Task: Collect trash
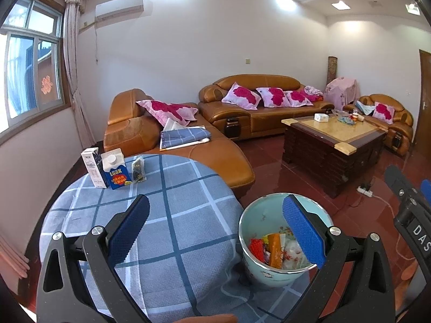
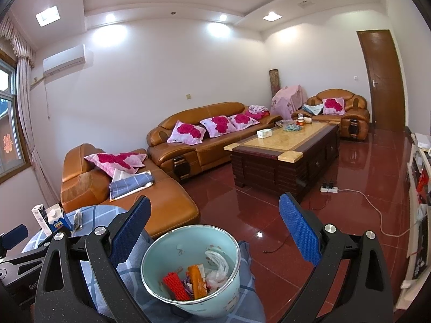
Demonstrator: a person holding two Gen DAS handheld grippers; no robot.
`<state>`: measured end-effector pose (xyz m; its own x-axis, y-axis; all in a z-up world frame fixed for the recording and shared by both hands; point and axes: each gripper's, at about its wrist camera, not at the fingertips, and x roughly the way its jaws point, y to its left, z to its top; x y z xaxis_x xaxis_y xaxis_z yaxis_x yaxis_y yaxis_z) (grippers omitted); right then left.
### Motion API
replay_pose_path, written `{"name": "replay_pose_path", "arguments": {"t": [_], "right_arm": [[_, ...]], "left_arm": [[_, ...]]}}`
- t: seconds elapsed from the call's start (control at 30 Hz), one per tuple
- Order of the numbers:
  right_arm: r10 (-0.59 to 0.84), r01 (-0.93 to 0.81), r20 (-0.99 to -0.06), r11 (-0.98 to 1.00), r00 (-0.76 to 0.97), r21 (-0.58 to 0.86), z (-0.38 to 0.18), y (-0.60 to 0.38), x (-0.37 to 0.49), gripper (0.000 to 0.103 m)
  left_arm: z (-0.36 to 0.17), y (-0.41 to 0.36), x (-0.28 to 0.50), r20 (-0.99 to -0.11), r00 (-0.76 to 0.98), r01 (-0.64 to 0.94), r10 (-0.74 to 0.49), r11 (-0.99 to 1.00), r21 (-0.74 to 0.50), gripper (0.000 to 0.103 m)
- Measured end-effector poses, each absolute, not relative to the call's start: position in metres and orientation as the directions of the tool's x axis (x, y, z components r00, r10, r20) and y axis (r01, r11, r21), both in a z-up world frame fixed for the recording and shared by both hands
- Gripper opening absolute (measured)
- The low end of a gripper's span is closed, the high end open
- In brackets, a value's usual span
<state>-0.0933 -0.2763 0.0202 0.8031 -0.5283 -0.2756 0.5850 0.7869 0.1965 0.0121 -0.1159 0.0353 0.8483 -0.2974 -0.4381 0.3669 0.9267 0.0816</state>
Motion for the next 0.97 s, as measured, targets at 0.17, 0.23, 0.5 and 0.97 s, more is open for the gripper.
{"name": "replay_pose_path", "arguments": {"t": [0.17, 0.23, 0.5, 0.97], "right_arm": [[-0.532, 0.591, -0.283, 0.783, 0.798, 0.192, 0.0183, -0.2775, -0.0923, 0.094], [-0.533, 0.594, -0.288, 0.781, 0.795, 0.194, 0.0177, -0.2782, -0.0913, 0.094], [-0.534, 0.595, -0.290, 0.780, 0.794, 0.193, 0.0175, -0.2783, -0.0896, 0.094], [-0.530, 0.596, -0.304, 0.778, 0.792, 0.196, 0.0145, -0.2787, -0.0873, 0.094]], "left_arm": [[0.0343, -0.1170, 0.0144, -0.444, 0.849, 0.359, -0.285, 0.929, 0.091, 0.097], [0.0336, -0.1167, 0.0152, -0.452, 0.844, 0.361, -0.289, 0.929, 0.079, 0.097], [0.0262, -0.1202, 0.0188, -0.498, 0.806, 0.401, -0.321, 0.914, 0.060, 0.094], [0.0261, -0.1233, 0.0177, -0.502, 0.802, 0.405, -0.323, 0.913, 0.059, 0.097]]}}
